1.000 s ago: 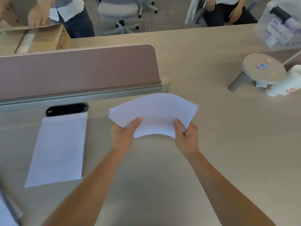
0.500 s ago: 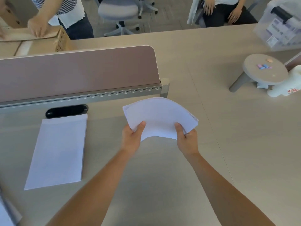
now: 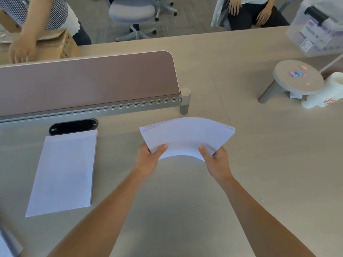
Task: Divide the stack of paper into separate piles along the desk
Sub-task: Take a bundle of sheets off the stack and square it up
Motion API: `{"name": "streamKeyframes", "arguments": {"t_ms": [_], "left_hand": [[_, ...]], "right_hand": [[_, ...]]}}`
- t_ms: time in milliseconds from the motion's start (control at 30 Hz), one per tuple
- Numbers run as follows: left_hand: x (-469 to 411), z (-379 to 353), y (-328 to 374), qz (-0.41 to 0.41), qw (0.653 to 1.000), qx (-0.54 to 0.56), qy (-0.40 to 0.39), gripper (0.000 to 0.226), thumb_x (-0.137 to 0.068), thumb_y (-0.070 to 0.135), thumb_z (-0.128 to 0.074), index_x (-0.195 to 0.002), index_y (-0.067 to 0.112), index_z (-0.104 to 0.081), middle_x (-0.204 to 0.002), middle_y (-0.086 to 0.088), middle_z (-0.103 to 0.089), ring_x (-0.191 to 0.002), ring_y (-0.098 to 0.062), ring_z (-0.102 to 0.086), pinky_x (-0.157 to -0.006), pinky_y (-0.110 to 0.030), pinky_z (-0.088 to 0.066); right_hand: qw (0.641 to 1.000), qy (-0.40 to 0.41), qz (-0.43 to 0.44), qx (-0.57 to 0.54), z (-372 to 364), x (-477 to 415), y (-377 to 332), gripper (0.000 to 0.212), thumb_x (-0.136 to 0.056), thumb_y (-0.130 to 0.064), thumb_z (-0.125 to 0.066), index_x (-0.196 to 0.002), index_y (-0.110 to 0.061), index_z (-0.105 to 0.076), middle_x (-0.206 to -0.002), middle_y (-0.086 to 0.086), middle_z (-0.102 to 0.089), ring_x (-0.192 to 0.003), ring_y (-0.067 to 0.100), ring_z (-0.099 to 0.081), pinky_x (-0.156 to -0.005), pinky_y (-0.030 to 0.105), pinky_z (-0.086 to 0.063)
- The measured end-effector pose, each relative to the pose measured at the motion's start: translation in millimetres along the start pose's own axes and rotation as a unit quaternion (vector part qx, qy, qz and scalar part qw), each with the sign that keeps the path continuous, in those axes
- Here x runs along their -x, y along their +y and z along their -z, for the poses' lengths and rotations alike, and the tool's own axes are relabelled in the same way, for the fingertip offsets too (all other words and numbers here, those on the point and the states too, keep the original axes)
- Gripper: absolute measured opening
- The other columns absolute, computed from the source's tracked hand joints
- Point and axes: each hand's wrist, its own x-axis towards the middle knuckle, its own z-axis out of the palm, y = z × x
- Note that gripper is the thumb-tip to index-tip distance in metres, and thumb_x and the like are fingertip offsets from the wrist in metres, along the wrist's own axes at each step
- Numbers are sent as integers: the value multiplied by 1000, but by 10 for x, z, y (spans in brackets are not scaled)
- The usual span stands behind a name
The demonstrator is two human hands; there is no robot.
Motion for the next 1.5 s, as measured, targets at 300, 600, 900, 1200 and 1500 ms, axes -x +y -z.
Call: {"name": "streamKeyframes", "arguments": {"t_ms": [300,600,900,1200,1500], "left_hand": [[-39,-35,18,-3,1000,17,-4,21,-85,7,-73,-92,25,-68,-91,12,-70,-74,12,-65,-66,-9,-51],[-83,-119,65,10,1000,-15,15,15,-86,14,-74,-78,25,-69,-66,19,-70,-61,7,-66,-57,-13,-52],[-357,-507,-104,184,980,-64,-24,30,-88,31,-70,-110,10,-69,-109,-5,-72,-97,-21,-68,-89,-33,-53],[-531,-1093,-292,258,959,-110,-27,49,-98,45,-44,-121,6,-60,-115,-9,-65,-102,-29,-62,-94,-40,-50],[-700,-1245,-434,283,943,-172,-36,58,-95,53,-41,-122,5,-59,-120,-13,-65,-108,-31,-62,-92,-39,-51]], "right_hand": [[998,19,-19,-64,-52,-88,-11,18,-88,-25,-70,-105,-29,-68,-105,-8,-73,-102,9,-69,-85,30,-54],[997,73,24,1,-16,-110,-153,25,-95,-33,-61,-115,-21,-66,-105,-20,-69,-101,-5,-65,-87,18,-52],[977,26,-144,156,320,-485,38,40,-100,-39,-44,-67,-18,-43,-66,-1,-45,-65,22,-44,-54,31,-31],[932,15,-219,289,496,-837,432,44,-105,-34,-25,-98,-6,-57,-91,9,-55,-86,28,-52,-73,32,-37],[916,20,-243,318,571,-1094,703,36,-103,-31,-26,-91,-11,-53,-93,10,-57,-87,29,-52,-75,32,-39]]}}
